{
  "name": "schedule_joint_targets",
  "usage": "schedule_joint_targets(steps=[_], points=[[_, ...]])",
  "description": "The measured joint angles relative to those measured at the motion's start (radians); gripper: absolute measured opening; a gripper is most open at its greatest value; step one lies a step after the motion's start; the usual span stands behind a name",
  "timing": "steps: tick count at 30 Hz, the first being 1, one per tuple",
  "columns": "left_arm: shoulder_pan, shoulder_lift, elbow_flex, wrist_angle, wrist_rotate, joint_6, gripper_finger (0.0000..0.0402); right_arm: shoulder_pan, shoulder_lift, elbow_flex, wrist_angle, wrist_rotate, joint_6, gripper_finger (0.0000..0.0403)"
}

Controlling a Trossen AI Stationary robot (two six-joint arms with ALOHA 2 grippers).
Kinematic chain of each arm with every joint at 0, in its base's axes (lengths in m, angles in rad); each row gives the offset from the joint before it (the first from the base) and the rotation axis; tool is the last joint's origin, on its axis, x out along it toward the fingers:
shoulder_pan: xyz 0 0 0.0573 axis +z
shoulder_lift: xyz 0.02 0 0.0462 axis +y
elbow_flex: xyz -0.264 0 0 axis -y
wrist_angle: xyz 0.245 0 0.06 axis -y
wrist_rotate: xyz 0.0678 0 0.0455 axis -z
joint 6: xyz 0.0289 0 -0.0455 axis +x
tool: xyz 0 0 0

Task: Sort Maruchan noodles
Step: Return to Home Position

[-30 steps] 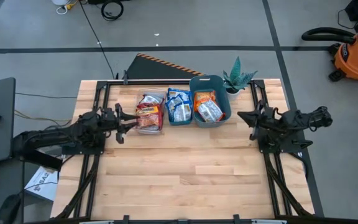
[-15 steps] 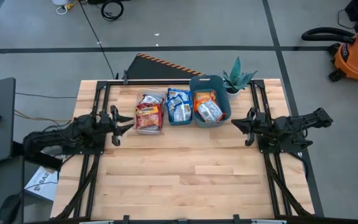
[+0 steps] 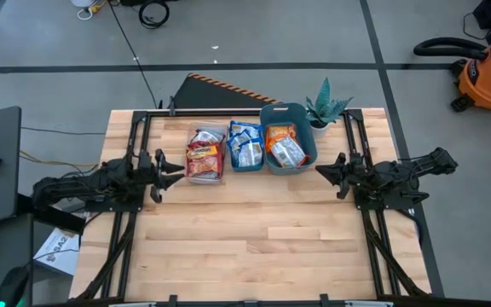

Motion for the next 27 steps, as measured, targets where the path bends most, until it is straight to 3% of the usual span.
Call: schedule_joint_targets(steps=[27], points=[[0.000,0.000,-0.001,0.000,0.000,-0.046,0.0142,0.000,0.000,0.000,0.007,0.002,0.000,0.0019]])
